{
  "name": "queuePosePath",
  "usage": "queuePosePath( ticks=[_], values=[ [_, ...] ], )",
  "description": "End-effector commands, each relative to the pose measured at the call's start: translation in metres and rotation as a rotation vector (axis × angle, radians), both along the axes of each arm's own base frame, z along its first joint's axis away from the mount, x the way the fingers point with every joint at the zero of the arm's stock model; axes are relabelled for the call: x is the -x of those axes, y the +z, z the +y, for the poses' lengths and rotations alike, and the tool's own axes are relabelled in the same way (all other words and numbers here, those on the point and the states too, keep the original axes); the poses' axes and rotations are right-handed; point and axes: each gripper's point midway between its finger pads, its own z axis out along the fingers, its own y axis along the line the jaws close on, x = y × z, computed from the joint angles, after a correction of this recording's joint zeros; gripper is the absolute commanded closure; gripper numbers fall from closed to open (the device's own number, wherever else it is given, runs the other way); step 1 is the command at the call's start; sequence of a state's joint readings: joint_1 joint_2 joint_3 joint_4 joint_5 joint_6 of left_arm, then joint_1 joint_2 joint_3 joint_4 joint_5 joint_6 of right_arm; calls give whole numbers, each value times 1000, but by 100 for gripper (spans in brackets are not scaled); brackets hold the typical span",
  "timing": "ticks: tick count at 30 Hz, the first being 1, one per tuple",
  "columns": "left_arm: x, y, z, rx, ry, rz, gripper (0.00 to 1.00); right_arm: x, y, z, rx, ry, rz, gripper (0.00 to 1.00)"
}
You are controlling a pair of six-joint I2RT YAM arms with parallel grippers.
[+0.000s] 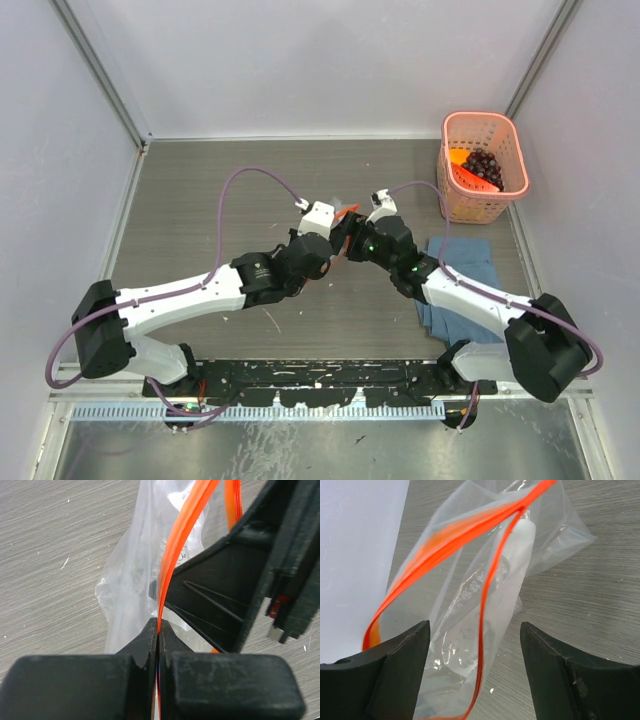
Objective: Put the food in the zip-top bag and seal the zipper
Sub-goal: Open the zipper of the food storage bag.
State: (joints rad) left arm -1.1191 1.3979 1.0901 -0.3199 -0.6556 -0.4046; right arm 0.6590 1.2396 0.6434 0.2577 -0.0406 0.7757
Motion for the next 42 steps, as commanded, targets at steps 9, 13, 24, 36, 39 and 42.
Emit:
queuePosePath(
  ticks=[9, 13, 24, 36, 39, 42],
  values=[
    [-2, 44, 12, 73, 38, -75, 100, -19, -33, 9, 73, -22, 68, 31],
    [-7, 52, 36, 21, 108, -126, 100, -19, -48, -4, 178, -42, 82, 35],
    [-8, 72, 79, -61, 206, -189, 100, -29, -60, -21, 355, -70, 75, 48],
    [-7, 59, 82, -116, 193, -125, 100, -30, -8, 25, 192, 113, -55, 37],
    [-12, 55, 86, -103, 214, -103, 100, -30, 11, 25, 181, 122, -97, 31],
    [-19, 53, 89, -85, 221, -82, 100, -26, 25, 24, 168, 131, -124, 27]
  ],
)
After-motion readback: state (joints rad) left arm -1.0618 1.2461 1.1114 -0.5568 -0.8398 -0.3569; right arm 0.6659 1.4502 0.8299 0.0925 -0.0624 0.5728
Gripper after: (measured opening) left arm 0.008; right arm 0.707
